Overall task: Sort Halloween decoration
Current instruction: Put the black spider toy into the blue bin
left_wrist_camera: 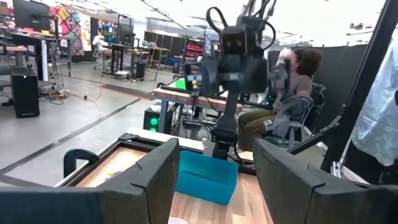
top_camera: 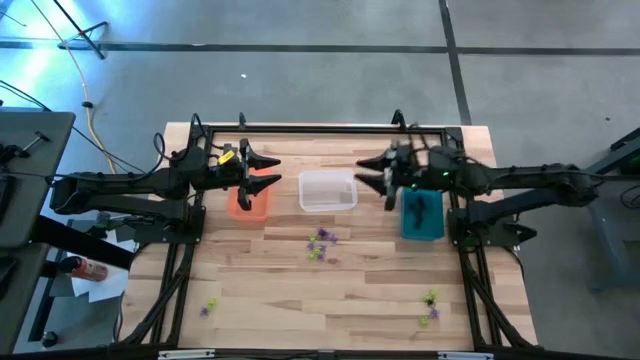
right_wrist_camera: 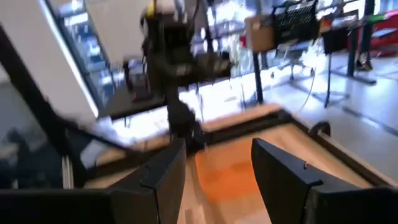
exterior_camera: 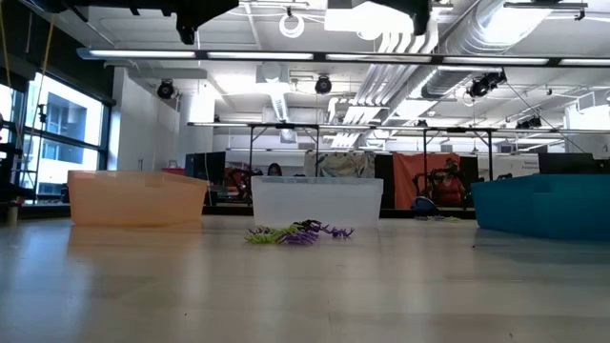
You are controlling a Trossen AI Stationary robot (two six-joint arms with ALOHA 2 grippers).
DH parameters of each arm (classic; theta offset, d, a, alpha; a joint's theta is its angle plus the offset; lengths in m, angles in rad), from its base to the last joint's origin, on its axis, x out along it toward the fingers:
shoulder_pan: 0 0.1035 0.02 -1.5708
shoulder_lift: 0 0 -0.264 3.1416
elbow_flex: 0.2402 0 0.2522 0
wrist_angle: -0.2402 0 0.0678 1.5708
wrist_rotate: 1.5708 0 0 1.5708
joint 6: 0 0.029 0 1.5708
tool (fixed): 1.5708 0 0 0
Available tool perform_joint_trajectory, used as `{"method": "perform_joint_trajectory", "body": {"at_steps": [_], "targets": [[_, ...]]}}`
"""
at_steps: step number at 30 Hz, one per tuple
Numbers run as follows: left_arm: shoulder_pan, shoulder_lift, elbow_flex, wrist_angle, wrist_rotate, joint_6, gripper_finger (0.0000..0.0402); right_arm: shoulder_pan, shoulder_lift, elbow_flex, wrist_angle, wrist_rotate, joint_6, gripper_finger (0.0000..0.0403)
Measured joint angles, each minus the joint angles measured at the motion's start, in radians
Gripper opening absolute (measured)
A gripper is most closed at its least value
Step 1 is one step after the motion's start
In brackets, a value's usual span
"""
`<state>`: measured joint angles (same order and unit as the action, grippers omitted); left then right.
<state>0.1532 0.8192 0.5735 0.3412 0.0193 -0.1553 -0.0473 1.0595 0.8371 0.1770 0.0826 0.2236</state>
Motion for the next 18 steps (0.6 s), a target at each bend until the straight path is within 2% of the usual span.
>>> {"method": "perform_joint_trajectory", "body": {"at_steps": [4, 11, 15, 18], "targets": [[0.000, 0.000, 0.000, 0.000, 0.002, 0.000, 0.0190, 0.020, 0.048, -0.001, 0.016, -0.001, -0.018, 0.0177], [0.000, 0.000, 0.000, -0.006, 0.002, 0.000, 0.0190, 0.022, 0.053, -0.001, 0.022, -0.006, 0.048, 0.0177], [0.000, 0.000, 0.000, -0.006, 0.002, 0.001, 0.0190, 0.022, 0.068, -0.001, 0.003, -0.013, 0.141, 0.0177], [0.000, 0.000, 0.000, -0.006, 0.002, 0.001, 0.0190, 0.027, 0.127, -0.001, 0.001, -0.026, 0.227, 0.0177]]}}
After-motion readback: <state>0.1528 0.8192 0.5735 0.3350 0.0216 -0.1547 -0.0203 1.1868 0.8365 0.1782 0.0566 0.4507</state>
